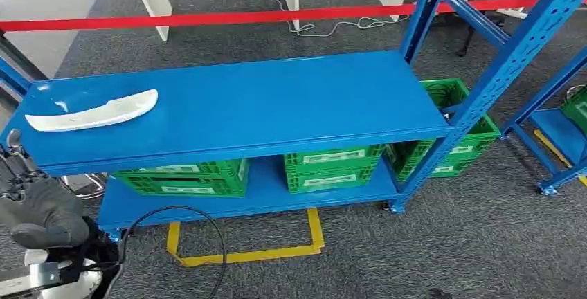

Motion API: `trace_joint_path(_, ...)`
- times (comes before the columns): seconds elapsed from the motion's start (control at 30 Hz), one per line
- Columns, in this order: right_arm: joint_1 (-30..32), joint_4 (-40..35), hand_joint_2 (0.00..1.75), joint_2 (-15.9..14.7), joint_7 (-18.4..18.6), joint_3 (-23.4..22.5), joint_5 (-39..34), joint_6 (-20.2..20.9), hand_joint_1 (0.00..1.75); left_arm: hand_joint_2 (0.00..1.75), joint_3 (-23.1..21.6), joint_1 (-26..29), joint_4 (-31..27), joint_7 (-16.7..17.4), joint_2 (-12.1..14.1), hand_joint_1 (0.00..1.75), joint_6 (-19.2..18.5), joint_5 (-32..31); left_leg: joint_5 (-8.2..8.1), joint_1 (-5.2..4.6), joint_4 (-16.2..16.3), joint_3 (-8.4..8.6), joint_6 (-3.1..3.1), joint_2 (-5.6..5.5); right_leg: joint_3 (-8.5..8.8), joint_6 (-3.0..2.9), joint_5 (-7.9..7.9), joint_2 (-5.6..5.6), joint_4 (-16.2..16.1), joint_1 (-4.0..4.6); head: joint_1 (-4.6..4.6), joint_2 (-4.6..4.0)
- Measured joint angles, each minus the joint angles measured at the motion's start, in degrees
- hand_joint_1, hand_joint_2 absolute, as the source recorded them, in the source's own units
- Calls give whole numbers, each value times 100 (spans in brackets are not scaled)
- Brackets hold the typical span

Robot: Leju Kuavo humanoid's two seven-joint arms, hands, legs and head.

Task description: Take the parts from the cabinet and place them on the table.

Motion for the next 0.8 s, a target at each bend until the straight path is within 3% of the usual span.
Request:
trace_joint_path(0.03, 0, 0, 0, 2, 0, 0, 0, 7, 0, 0, 0, -1, 0, 0, 2, 0, 0, -11, 198, -7, -460, 169, 37, 1, 27, 31, -46, 0, -5, 0, -2, 0)
trace_joint_path(0.1, -10, 2, 0, 2, -4, 0, -2, 18, 0, 0, -2, -13, -9, 2, 9, 0, 4, -13, -2, -48, -632, 293, 92, 6, -8, 121, -106, 2, 3, 31, -11, 0)
trace_joint_path(0.17, -4, 2, 0, 4, -9, 0, 4, 39, 0, 0, 2, 2, -9, 2, 20, 0, 13, -26, -32, -57, -656, 276, 153, -10, 82, 193, -61, -22, 15, 29, 4, 0)
trace_joint_path(0.23, -12, 2, 0, 2, -7, 0, 15, 54, 0, 0, -2, 10, -15, 0, 24, 0, 15, -35, -52, -11, -714, 436, 209, -18, 59, 242, -164, -17, 111, 23, 19, 0)
trace_joint_path(0.27, -31, 4, 0, 4, -9, 0, 15, 59, 0, 0, -2, 3, -24, 2, 26, 0, 15, -35, -76, -7, -720, 480, 245, -15, -78, 250, -247, -17, 384, 27, 59, -2)
trace_joint_path(0.3, -44, 4, 0, 2, -9, 0, 17, 63, 0, 0, -4, 0, -24, 2, 28, 0, 17, -33, -104, -8, -718, 483, 265, -12, -326, 261, -355, -18, 771, 25, 74, 0)
trace_joint_path(0.37, -27, 4, 0, 2, 0, 0, 17, 63, 0, 0, -4, 13, -24, 2, 31, 0, 17, -33, -169, -26, -716, 512, 280, -13, -944, 264, -688, -20, 1624, 28, 81, 0)
trace_joint_path(0.4, -3, 4, 0, 4, 9, 0, 17, 63, 0, 0, -4, 22, -24, 0, 31, 0, 20, -33, -202, -31, -716, 551, 284, -21, -1120, 270, -659, -17, 1764, 30, 81, 0)
trace_joint_path(0.43, 16, 7, 0, 4, 9, 0, 17, 66, 0, 0, -4, 31, -24, 0, 31, 0, 20, -33, -246, -37, -716, 611, 281, -30, -1150, 250, -461, -18, 1629, 30, 74, 0)
trace_joint_path(0.47, 24, 7, 0, 4, 9, 0, 17, 66, 0, 0, -4, 32, -24, 2, 31, 0, 22, -33, -296, -42, -716, 685, 277, -34, -1064, 244, -156, -17, 1283, 31, 79, 0)
trace_joint_path(0.53, 25, 7, 0, 2, 9, 0, 17, 66, 0, 0, -7, 29, -24, 2, 31, 0, 24, -33, -415, -45, -720, 858, 244, -29, -758, 181, 526, -24, 292, 42, 83, 0)
trace_joint_path(0.57, 26, 26, 0, 2, 18, 0, 20, 66, 0, 0, -5, 35, -26, 2, 31, 0, 26, -31, -435, -45, -740, 884, 219, -22, -750, 146, 401, -20, 334, 74, 70, 0)
trace_joint_path(0.6, 16, 35, 0, 2, 17, 0, 20, 59, 0, 0, -9, 33, -26, 2, 31, 0, 33, -28, -459, -45, -728, 853, 180, -24, -741, 123, 217, -34, 153, 104, 74, 0)
trace_joint_path(0.63, 21, 35, 0, 4, 24, 0, 20, 63, 0, 0, -9, 39, -28, 2, 31, 0, 33, -24, -491, -45, -732, 862, 131, -22, -669, 59, 369, -30, 212, 104, 73, 0)
trace_joint_path(0.73, 53, 39, 0, 2, 26, -2, 24, 61, 0, 0, -11, 41, -37, 2, 33, 0, 33, -13, -549, -46, -638, 960, 67, -20, -507, -37, 312, -23, 126, 47, 59, 0)
trace_joint_path(0.77, 32, 39, 0, 2, 24, -2, 26, 59, 0, 0, -11, 23, -42, 0, 33, 0, 33, -13, -632, -46, -441, 896, 27, -14, -451, -66, 295, -17, 117, 44, 41, 0)
trace_joint_path(0.8, 13, 39, 0, 2, 26, -2, 26, 59, 0, 0, -13, 11, -42, 0, 33, 0, 31, -11, -801, -32, -81, 699, -6, -13, -425, -99, 269, -11, 114, 42, 33, 0)
